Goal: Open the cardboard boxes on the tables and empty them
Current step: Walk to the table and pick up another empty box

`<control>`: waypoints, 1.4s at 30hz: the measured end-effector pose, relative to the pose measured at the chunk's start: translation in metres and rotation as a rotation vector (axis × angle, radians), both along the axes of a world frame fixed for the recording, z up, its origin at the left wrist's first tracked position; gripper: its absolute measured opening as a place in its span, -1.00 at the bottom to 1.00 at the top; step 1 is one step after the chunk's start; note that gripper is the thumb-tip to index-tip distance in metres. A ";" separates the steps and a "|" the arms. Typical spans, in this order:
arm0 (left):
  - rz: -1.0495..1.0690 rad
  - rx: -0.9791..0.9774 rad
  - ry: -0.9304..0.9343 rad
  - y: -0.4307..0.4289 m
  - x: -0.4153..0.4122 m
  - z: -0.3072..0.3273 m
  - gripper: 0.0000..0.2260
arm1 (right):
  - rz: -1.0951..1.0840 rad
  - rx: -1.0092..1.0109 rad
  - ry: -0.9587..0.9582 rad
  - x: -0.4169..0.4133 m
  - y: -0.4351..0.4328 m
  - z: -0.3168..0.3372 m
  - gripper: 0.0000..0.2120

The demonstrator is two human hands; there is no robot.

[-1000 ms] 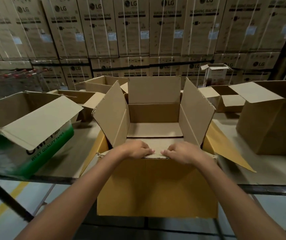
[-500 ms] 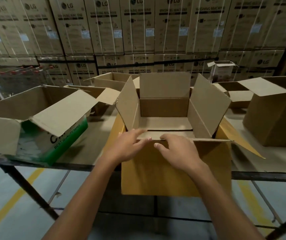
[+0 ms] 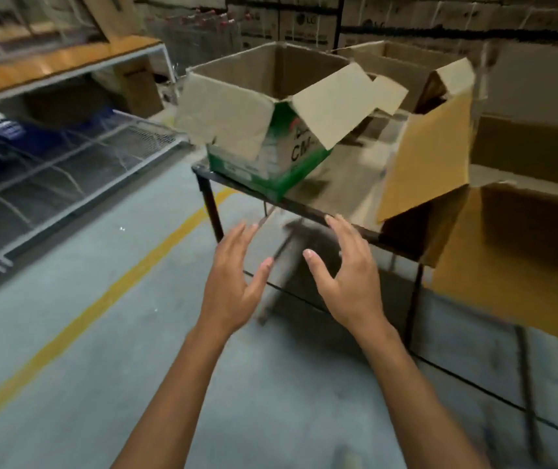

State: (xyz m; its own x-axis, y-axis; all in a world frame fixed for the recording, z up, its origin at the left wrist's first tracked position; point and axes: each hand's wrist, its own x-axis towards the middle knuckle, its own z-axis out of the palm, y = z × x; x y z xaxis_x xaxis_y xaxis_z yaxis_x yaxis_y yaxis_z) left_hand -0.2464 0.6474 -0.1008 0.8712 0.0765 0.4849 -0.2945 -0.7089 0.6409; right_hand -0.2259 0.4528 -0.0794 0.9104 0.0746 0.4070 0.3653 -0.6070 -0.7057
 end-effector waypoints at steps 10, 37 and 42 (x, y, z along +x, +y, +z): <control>0.351 -0.002 0.119 0.190 -0.049 -0.053 -0.47 | 0.322 -0.118 0.124 0.015 0.176 -0.064 -0.39; 0.617 -0.062 0.213 0.572 0.266 -0.082 -0.51 | 0.457 -0.002 0.172 0.387 0.566 -0.127 -0.40; 0.504 -0.061 0.201 0.659 0.373 -0.088 -0.51 | 0.343 0.009 0.149 0.470 0.644 -0.136 -0.43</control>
State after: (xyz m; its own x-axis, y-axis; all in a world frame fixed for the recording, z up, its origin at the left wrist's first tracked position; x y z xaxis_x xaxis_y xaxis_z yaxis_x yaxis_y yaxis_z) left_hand 0.1263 1.3063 -0.1892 0.7943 0.5316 0.2939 0.2049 -0.6900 0.6942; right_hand 0.2445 1.0965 -0.2155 0.8824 0.3825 0.2739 0.4392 -0.4610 -0.7711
